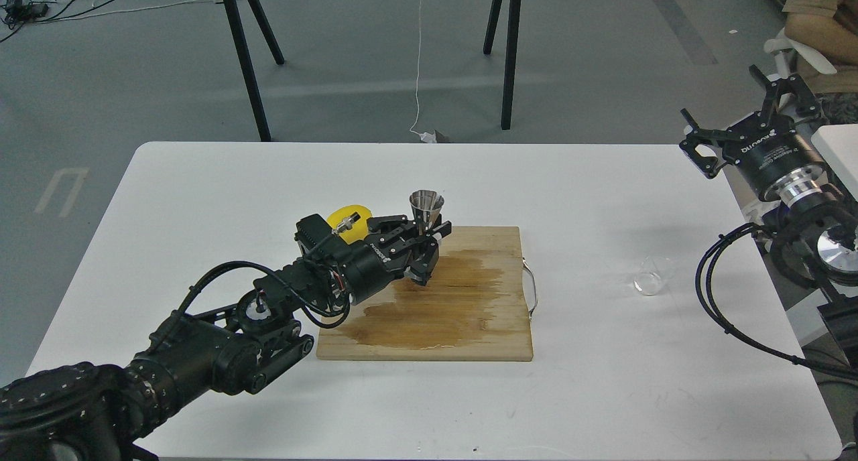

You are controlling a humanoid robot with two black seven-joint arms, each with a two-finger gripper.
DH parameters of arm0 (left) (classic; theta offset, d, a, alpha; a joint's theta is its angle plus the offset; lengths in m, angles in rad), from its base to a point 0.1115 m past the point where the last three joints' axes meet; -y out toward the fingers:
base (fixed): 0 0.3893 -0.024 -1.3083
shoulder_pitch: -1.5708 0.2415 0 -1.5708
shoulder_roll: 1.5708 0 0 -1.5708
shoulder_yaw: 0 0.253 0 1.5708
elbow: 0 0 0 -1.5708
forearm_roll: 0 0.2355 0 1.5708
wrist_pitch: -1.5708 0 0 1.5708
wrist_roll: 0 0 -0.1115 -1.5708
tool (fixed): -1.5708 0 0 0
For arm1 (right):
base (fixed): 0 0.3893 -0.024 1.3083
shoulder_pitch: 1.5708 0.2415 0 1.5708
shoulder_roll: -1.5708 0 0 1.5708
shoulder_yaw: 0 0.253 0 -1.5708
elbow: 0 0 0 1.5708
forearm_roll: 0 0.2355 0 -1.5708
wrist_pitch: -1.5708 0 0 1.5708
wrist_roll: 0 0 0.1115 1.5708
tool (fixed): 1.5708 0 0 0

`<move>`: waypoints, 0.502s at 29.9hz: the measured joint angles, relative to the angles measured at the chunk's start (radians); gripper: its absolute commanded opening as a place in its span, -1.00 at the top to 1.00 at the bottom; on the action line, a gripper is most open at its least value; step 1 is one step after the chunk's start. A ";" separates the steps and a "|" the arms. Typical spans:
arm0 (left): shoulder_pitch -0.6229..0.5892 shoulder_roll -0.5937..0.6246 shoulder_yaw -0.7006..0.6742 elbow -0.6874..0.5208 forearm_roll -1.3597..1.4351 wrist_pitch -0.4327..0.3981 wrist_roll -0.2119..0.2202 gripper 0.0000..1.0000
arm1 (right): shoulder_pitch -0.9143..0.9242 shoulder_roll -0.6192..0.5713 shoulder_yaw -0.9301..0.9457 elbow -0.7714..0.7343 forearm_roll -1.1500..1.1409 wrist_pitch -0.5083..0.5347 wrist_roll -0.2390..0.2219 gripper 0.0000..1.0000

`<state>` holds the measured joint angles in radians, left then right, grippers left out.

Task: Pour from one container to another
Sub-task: 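Lift the jigger over the cutting board and tilt it to pour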

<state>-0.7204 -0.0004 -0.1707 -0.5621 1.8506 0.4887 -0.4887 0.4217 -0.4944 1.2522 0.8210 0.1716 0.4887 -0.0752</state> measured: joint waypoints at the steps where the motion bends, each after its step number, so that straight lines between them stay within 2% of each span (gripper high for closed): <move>1: 0.001 0.000 0.001 -0.013 0.000 0.000 0.000 0.94 | 0.001 0.000 0.000 -0.001 0.000 0.000 0.000 -0.99; 7: 0.003 0.000 0.027 -0.058 0.001 0.000 0.000 0.93 | 0.001 0.000 -0.002 -0.002 -0.001 0.000 0.000 -0.99; 15: 0.004 0.001 0.059 -0.057 0.000 0.000 0.000 0.75 | 0.002 0.001 -0.002 -0.002 -0.001 0.000 0.000 -0.99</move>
<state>-0.7165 0.0002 -0.1112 -0.6194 1.8504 0.4887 -0.4887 0.4233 -0.4930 1.2501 0.8191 0.1703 0.4887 -0.0752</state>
